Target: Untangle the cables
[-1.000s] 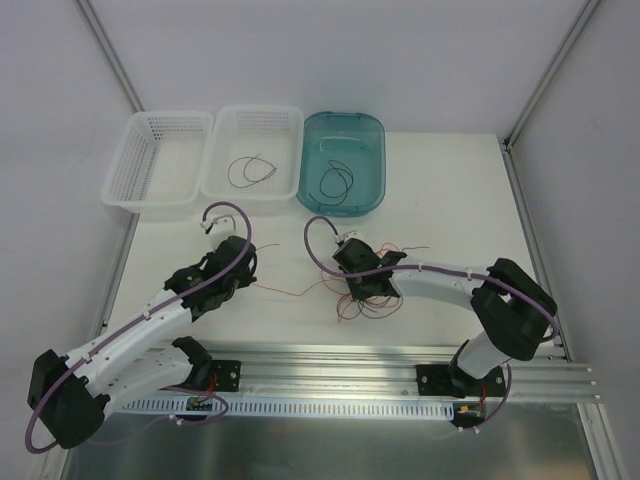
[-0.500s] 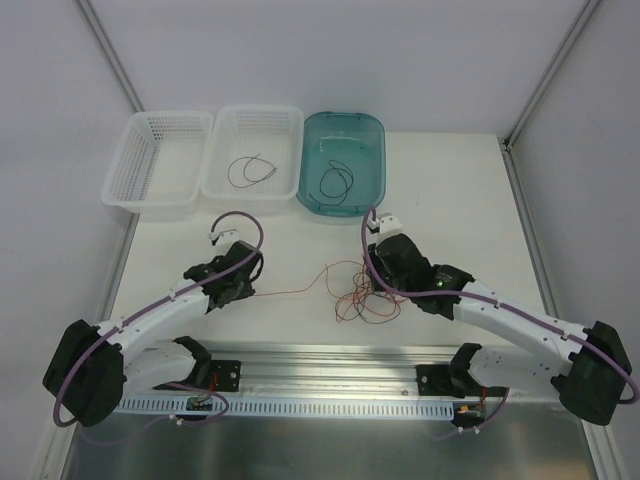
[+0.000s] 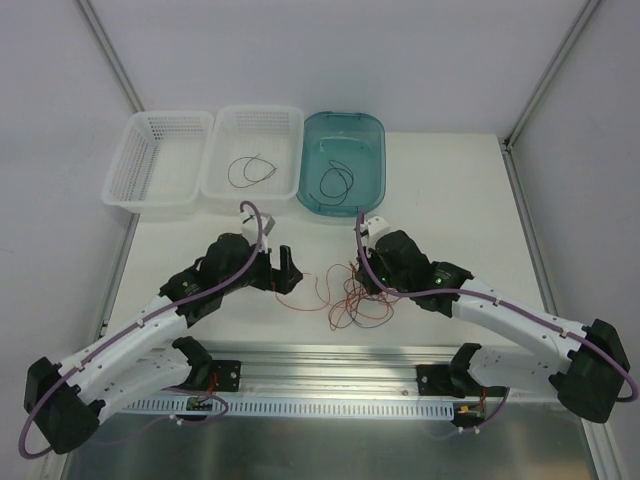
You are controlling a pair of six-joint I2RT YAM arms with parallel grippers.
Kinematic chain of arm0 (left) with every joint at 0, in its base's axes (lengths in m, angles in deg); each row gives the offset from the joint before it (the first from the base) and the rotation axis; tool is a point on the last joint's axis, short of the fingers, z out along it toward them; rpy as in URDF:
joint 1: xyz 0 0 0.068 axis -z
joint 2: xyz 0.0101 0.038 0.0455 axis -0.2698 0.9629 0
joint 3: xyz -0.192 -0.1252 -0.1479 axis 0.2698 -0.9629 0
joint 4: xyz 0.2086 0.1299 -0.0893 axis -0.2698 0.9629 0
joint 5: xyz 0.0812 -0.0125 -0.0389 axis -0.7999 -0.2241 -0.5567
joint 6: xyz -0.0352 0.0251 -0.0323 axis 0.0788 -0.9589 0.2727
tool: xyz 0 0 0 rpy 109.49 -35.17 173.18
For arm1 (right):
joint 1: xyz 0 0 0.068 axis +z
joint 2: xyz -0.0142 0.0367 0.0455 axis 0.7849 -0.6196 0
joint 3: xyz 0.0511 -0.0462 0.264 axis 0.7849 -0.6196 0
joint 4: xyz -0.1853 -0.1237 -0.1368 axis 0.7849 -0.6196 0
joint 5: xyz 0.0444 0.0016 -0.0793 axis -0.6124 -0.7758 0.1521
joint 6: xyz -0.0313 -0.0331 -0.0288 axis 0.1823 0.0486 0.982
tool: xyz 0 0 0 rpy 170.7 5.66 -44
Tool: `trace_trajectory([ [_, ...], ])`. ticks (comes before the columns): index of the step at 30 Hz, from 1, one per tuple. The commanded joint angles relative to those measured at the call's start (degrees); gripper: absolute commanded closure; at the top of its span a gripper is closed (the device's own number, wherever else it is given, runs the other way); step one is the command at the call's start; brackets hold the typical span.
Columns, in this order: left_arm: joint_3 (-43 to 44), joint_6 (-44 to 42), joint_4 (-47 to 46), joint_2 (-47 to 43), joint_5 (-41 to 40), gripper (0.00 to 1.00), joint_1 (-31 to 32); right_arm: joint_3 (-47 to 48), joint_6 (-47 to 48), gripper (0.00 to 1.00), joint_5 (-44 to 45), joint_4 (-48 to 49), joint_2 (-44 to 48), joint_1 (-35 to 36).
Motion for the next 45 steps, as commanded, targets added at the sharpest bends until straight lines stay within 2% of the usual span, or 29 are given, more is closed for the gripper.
trace_trajectory([
  [1,2.8,-10.2,-8.1,5.4,4.8,0.01,6.2,2.9,2.9,0.99,-4.8,2.9,-0.1,0.4],
  [4,6.1,-13.6,-10.3,11.6,3.2,0.01,11.0,3.1,3.0,0.99,-5.4,2.5,0.2,0.7],
  [9,10.2,-18.4,-15.0,19.3,2.0,0.06,12.1,2.7,3.0,1.00,-7.7,2.4,1.5,1.4],
  [12,11.3,-21.9,-18.2,22.7,4.4,0.10,12.4,2.6,2.6,0.99,-8.1,2.4,1.8,1.7],
  [15,12.2,-24.9,-19.7,26.1,7.7,0.17,12.9,2.5,2.1,0.99,-8.1,2.4,1.9,1.7],
  [16,12.4,-26.0,-19.8,27.8,9.2,0.24,13.3,2.4,2.0,0.99,-8.0,2.4,2.3,1.8],
  [18,12.8,-27.0,-19.9,29.2,9.8,0.31,13.6,2.1,2.0,0.99,-7.7,2.2,2.6,1.7],
  [24,10.9,-26.1,-20.9,30.2,13.2,0.37,14.2,1.7,2.0,0.99,-6.6,1.4,3.6,1.8],
  [26,10.4,-25.8,-21.7,30.3,13.2,0.44,14.2,1.6,1.9,0.99,-6.6,1.5,3.4,1.8],
  [29,10.5,-25.7,-22.0,30.6,13.7,0.61,14.3,1.5,2.0,0.99,-6.7,2.0,3.2,1.8],
  [30,10.7,-25.6,-22.1,30.8,13.8,0.77,14.3,1.4,2.0,0.99,-6.6,1.9,3.1,1.8],
  [31,10.6,-25.6,-22.0,30.7,13.7,0.85,14.3,1.1,2.0,0.99,-6.2,2.0,3.1,1.7],
  [32,10.5,-25.5,-22.0,30.3,13.5,1.00,14.3,1.1,2.0,0.99,-6.3,1.7,3.1,1.8],
  [37,9.1,-25.4,-22.0,26.7,11.4,1.00,14.3,-0.5,0.2,0.99,2.6,0.6,2.6,1.3],
  [39,7.9,-22.8,-22.0,23.5,10.1,1.00,14.3,-1.5,-0.4,0.98,4.7,0.1,1.9,0.6],
  [45,5.4,-19.2,-19.9,13.2,-1.9,1.00,13.5,-3.0,-3.7,0.97,7.0,-1.7,-3.1,-3.3],
])
